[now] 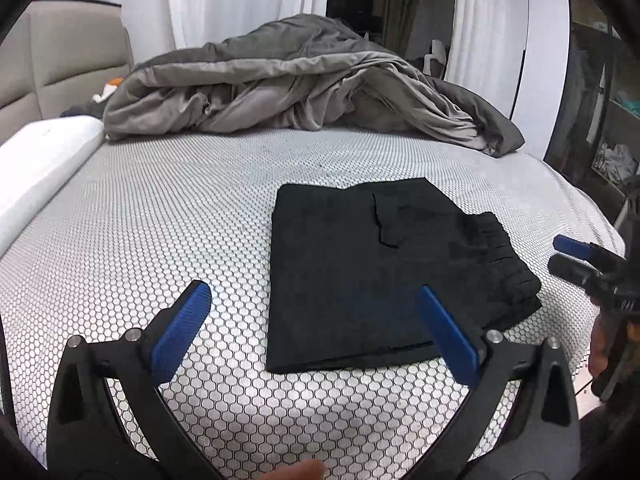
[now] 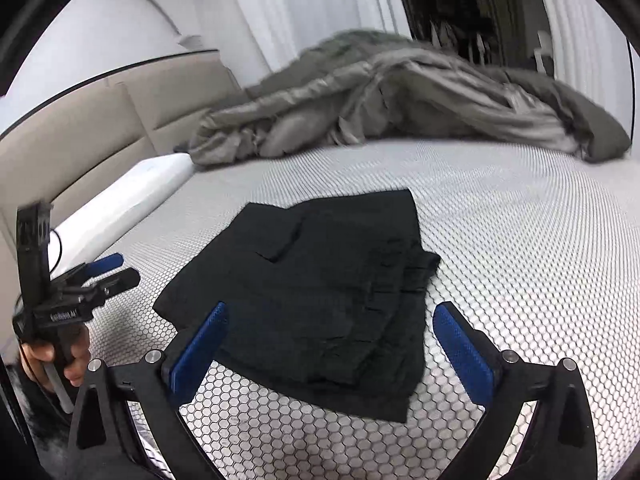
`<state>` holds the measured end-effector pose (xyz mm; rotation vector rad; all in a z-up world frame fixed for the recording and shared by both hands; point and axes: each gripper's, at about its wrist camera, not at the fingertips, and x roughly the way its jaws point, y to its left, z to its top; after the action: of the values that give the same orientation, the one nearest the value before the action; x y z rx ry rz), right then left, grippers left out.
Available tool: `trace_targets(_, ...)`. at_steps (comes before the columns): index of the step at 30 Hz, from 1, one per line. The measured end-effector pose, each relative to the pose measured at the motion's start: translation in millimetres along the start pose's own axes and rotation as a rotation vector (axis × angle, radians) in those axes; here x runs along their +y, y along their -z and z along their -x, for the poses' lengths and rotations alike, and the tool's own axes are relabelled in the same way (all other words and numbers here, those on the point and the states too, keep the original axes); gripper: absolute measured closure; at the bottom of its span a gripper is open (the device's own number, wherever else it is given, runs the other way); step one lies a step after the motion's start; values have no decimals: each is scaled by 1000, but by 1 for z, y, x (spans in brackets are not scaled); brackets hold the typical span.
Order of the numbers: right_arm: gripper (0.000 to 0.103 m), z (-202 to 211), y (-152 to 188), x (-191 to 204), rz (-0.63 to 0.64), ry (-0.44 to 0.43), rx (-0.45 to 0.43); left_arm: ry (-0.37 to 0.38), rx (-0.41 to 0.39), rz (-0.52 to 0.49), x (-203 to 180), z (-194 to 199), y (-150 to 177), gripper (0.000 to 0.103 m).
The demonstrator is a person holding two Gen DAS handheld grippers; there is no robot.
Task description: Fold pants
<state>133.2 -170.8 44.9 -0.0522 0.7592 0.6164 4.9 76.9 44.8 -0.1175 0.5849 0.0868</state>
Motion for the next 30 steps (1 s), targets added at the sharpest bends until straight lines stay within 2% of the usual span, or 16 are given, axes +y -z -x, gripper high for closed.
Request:
trace_targets(8, 0, -2, 9, 12, 68, 47, -30, 11, -65, -79, -20, 4, 7, 0)
trace_targets(12, 0, 3, 10, 14, 65, 41, -42, -4, -58, -121, -29, 1, 10, 0)
trace_targets(30, 0, 3, 7, 8, 15, 54, -73, -6, -31, -86, -13, -19, 6, 0)
